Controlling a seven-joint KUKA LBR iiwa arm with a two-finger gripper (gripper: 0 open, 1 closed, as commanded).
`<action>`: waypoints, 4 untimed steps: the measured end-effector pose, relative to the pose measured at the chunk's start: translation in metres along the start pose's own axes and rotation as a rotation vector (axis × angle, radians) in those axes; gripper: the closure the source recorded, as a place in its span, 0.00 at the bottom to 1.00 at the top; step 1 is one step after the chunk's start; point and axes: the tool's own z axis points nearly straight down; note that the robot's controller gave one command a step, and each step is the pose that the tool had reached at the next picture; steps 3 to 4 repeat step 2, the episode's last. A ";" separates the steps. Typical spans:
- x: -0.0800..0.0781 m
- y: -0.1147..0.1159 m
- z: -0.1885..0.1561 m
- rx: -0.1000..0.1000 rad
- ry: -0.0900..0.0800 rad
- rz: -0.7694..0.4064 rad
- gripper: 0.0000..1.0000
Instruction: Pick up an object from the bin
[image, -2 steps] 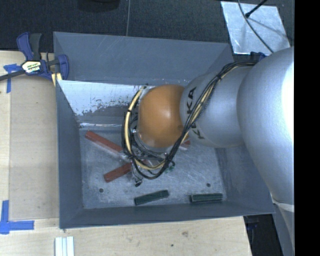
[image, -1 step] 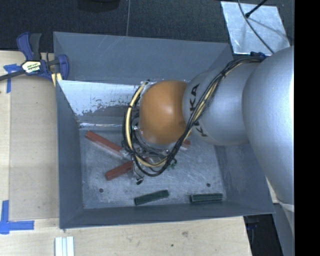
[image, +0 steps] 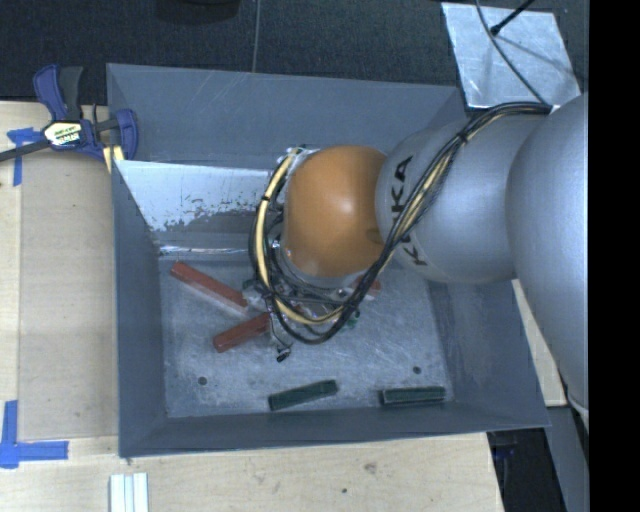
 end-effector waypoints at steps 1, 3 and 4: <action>-0.001 0.000 -0.008 0.000 0.000 0.004 1.00; -0.003 -0.001 -0.050 0.000 0.000 0.008 1.00; -0.003 -0.001 -0.050 0.000 0.000 0.008 1.00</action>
Offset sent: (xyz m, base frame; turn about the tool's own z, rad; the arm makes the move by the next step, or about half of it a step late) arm 0.0001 0.0001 0.0076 0.0000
